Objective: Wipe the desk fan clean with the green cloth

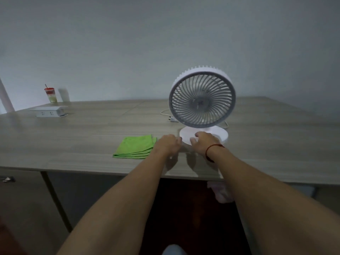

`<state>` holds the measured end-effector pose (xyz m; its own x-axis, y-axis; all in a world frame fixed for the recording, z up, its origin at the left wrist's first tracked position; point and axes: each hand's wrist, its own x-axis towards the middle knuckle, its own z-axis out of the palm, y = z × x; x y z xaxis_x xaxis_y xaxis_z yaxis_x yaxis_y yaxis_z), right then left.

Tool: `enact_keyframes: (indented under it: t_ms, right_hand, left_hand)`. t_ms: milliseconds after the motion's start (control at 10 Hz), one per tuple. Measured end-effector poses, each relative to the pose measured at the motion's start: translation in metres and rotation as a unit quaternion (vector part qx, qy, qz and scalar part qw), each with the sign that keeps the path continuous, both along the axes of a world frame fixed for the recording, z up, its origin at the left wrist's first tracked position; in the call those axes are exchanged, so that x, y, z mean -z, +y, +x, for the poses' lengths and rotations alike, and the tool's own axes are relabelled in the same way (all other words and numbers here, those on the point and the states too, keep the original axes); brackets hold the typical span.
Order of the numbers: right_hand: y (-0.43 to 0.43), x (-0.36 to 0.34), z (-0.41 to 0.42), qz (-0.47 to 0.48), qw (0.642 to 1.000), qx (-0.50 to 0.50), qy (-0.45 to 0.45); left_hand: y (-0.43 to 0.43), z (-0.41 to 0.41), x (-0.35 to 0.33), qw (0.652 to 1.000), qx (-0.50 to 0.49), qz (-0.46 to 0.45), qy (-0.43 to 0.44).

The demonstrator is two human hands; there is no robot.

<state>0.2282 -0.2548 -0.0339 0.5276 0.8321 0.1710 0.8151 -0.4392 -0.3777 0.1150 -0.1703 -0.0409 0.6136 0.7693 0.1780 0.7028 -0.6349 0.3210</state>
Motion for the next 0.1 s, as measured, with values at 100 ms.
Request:
enact_keyframes:
  t_ms: [100]
  right_hand:
    - [-0.0307, 0.0166, 0.0276, -0.003, 0.999, 0.039, 0.007]
  left_hand:
    - [-0.0174, 0.0169, 0.0155, 0.999, -0.027, 0.008, 0.029]
